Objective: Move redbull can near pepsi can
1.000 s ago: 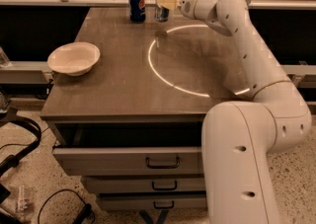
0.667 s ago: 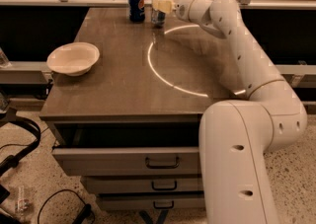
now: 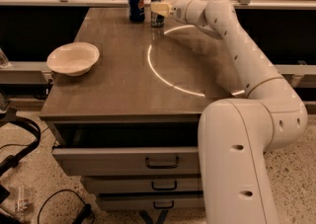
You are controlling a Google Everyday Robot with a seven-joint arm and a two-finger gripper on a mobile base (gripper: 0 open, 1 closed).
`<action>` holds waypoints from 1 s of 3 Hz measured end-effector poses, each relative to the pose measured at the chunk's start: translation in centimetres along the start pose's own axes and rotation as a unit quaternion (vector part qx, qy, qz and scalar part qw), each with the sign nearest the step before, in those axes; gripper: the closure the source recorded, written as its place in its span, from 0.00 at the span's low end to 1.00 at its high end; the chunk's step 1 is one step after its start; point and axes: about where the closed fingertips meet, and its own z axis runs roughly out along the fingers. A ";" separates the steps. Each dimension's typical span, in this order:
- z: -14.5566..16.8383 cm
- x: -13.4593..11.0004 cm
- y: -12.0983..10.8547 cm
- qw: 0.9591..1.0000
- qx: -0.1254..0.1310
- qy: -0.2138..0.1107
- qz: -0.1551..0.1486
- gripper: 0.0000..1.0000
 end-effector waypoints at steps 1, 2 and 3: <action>0.3 0.1 0.2 1.000 -0.002 0.001 0.000 0.51; 0.5 0.2 0.4 1.000 -0.004 0.001 0.001 0.28; 0.8 0.4 0.7 1.000 -0.006 0.002 0.002 0.00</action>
Offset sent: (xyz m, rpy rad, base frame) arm 0.0002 0.0030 -0.0011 0.0003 0.0015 0.0033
